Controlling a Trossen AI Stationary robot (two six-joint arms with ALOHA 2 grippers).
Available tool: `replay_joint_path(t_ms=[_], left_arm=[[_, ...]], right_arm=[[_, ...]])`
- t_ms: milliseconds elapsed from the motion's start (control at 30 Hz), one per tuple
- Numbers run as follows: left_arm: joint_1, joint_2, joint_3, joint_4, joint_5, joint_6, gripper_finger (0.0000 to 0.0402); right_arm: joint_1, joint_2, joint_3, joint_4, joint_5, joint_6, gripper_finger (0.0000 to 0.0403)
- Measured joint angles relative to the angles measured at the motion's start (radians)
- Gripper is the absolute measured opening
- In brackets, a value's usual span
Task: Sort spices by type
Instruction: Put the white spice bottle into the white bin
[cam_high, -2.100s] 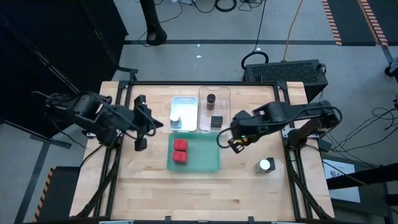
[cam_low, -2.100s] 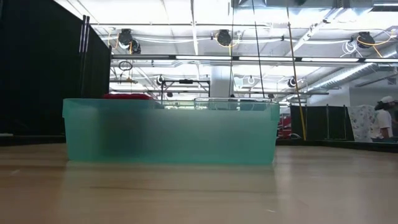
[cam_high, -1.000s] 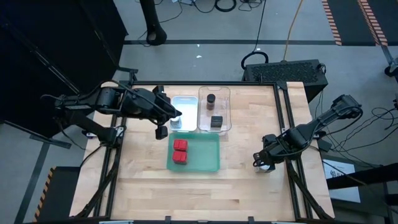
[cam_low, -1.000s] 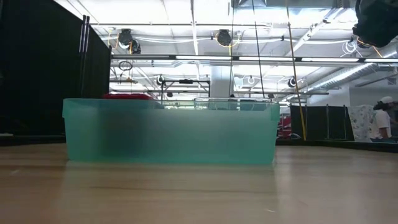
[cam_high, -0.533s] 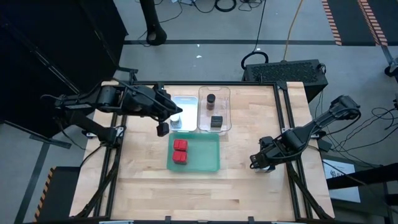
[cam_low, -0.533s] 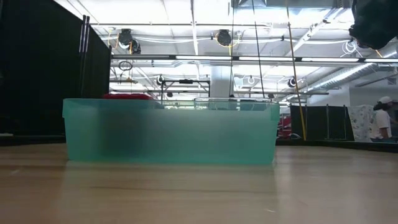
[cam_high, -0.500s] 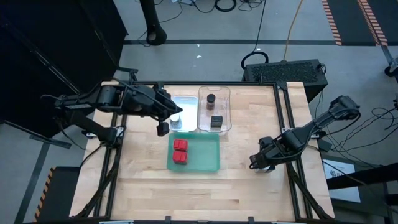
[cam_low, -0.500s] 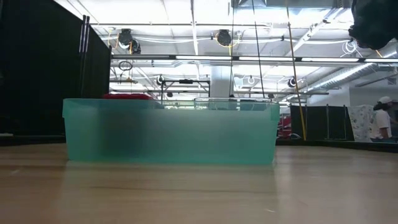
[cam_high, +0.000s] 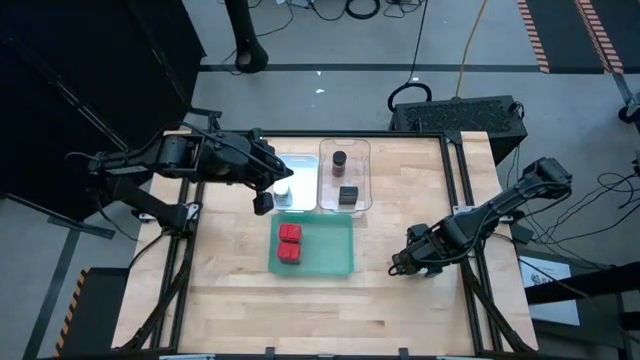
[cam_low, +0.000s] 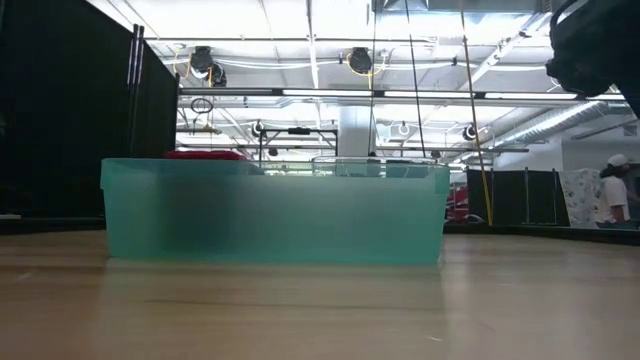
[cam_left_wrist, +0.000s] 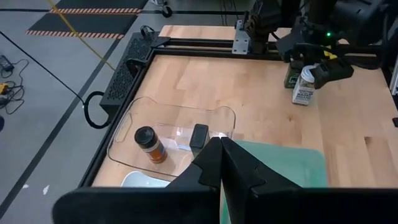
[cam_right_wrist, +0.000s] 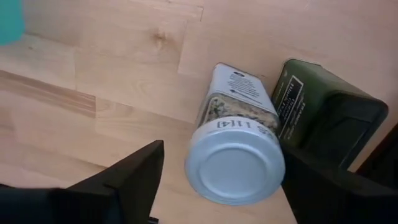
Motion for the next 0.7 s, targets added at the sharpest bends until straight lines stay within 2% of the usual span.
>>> replay_joint_path(t_ms=[400,567,700], left_arm=[[0.000,0.000,0.000,0.000,0.000,-0.002,0.0008],[0.000,0.000,0.000,0.000,-0.002,0.001,0.0008],[0.000,0.004,0.000,0.002,-0.046,-0.002,0.0009]], right_arm=[[-0.020,0.003,0.001,-0.022,0.018,-0.013,0.0175],[-0.024,0.000,0.001,-0.018,0.020,-0.021,0.0175],[-0.025,-0.022,0.039,-0.039,0.057,-0.023,0.0175]])
